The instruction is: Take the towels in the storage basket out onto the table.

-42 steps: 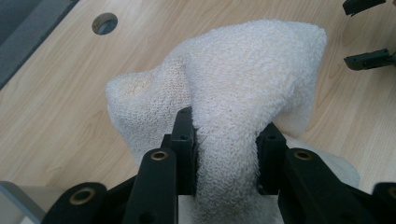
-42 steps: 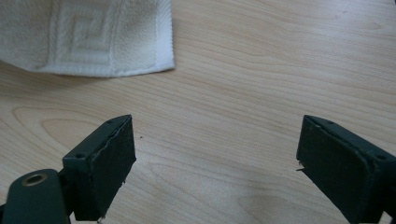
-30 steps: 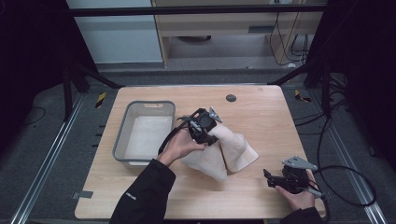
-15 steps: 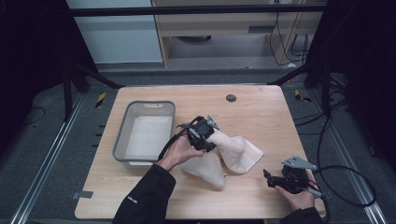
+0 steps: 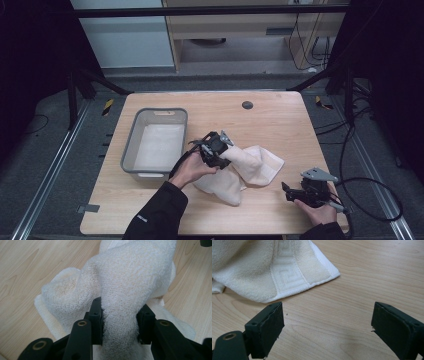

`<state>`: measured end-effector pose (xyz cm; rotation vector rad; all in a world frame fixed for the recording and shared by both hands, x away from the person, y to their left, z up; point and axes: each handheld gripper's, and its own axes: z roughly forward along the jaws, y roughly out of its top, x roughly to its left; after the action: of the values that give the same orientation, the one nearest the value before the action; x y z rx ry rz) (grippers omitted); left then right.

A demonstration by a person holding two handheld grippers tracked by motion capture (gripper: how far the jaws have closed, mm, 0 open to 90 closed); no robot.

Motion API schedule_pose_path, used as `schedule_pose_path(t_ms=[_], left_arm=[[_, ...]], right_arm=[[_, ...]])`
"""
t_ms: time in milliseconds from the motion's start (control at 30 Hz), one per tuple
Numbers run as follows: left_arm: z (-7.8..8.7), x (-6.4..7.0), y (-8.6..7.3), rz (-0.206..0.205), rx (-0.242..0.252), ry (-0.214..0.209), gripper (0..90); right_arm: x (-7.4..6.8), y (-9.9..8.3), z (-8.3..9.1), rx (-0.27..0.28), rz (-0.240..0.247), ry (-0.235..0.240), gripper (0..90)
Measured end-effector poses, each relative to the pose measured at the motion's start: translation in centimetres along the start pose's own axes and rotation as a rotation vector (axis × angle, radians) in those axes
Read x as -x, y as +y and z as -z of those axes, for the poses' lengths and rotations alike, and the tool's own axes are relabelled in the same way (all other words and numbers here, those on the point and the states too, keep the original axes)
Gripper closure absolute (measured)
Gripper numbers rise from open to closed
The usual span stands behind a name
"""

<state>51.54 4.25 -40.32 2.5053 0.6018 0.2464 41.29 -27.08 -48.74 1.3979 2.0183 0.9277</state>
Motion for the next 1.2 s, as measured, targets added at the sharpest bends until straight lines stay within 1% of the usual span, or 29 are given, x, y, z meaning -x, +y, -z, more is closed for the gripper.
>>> schedule_pose_path(t_ms=[100,167,200,300,333,400,500,533,567,600,633,700,733,867,900,1133,1167,1200], left_arm=[[0.0,0.0,-0.3,0.000,0.006,0.002,61.4],[0.0,0.0,-0.5,0.005,0.014,0.000,58.0],[0.1,0.0,-0.5,0.004,0.016,0.001,58.0],[0.3,-0.1,-0.7,0.011,0.026,-0.001,53.0],[0.4,-0.1,-0.8,0.013,0.026,-0.001,47.2],[0.7,0.0,-1.0,0.022,0.039,0.010,40.6],[1.1,0.0,-1.1,0.023,0.047,0.013,35.5],[1.3,0.0,-1.2,0.028,0.055,0.012,35.5],[1.8,0.0,-1.4,0.031,0.069,0.004,32.2],[1.8,0.0,-1.4,0.031,0.069,0.004,31.4],[2.3,0.0,-1.6,0.033,0.082,0.007,30.3],[2.6,0.0,-1.7,0.032,0.087,0.010,28.6],[3.2,-0.1,-2.0,0.037,0.104,0.013,28.0],[4.6,0.0,-2.8,0.048,0.131,0.028,25.8],[4.6,0.0,-2.8,0.048,0.131,0.028,25.7],[6.6,-0.2,-4.9,0.095,0.192,0.060,24.2],[7.1,-0.2,-5.7,0.107,0.210,0.071,24.0],[7.1,-0.2,-5.7,0.107,0.210,0.071,24.0]], right_arm=[[0.0,0.0,0.0,-0.001,-0.001,0.000,11.0],[0.0,0.0,0.0,-0.002,0.000,0.000,11.0],[0.0,0.0,0.0,-0.003,-0.002,-0.001,11.0],[0.0,0.0,0.0,-0.003,-0.003,-0.001,11.0],[0.0,0.0,-0.1,-0.003,0.000,-0.001,11.0],[0.0,0.0,-0.1,-0.003,-0.001,-0.002,11.0],[-0.1,0.0,-0.1,-0.005,-0.005,-0.001,10.9],[-0.1,0.0,-0.1,-0.005,-0.005,-0.001,10.9],[-0.1,0.0,-0.1,-0.006,-0.007,-0.001,10.9],[-0.1,0.0,-0.1,-0.006,-0.007,-0.001,10.9],[0.0,0.0,-0.1,-0.005,0.003,-0.005,10.9],[0.0,0.0,-0.1,-0.005,-0.004,-0.001,10.9],[0.0,0.0,-0.1,-0.004,-0.003,-0.002,10.9],[0.0,0.0,0.0,-0.005,-0.005,-0.002,10.9],[0.0,0.0,0.0,-0.005,-0.005,-0.002,10.9],[0.0,0.0,0.0,-0.007,-0.003,-0.003,10.6],[0.0,0.0,0.0,-0.007,-0.004,-0.003,10.6],[0.0,0.0,0.0,-0.007,-0.004,-0.003,10.6]])
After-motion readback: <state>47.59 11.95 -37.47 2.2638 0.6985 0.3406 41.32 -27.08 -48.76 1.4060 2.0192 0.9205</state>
